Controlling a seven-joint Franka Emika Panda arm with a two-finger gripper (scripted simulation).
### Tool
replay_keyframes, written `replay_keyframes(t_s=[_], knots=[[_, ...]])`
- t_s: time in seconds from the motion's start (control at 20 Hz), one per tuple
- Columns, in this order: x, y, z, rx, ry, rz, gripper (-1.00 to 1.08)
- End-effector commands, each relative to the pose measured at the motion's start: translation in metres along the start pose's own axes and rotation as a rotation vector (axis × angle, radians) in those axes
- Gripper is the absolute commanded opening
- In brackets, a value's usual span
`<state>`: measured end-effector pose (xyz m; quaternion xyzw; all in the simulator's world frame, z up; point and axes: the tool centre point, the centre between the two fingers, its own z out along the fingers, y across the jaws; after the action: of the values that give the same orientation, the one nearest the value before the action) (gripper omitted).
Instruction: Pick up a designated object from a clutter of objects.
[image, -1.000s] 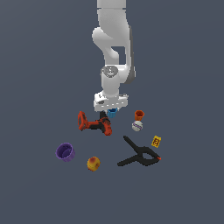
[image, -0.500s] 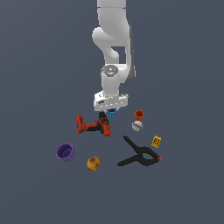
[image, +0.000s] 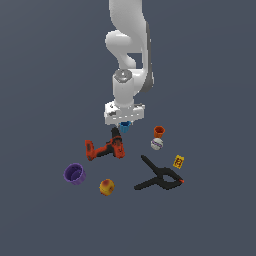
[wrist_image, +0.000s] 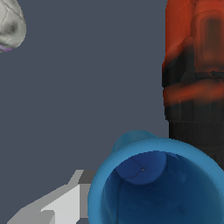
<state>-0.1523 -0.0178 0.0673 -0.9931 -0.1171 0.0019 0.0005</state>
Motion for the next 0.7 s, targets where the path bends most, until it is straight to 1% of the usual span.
replay_keyframes(t_s=[0.0,0.25,0.65], knots=[[0.000,0.005,-0.012,0.000,0.001,0.000,-1.00],[-0.001,0.020,-0.043,0.000,0.002,-0.001,-1.00],[-0.003,0.048,-0.104,0.000,0.002,-0.001,-1.00]])
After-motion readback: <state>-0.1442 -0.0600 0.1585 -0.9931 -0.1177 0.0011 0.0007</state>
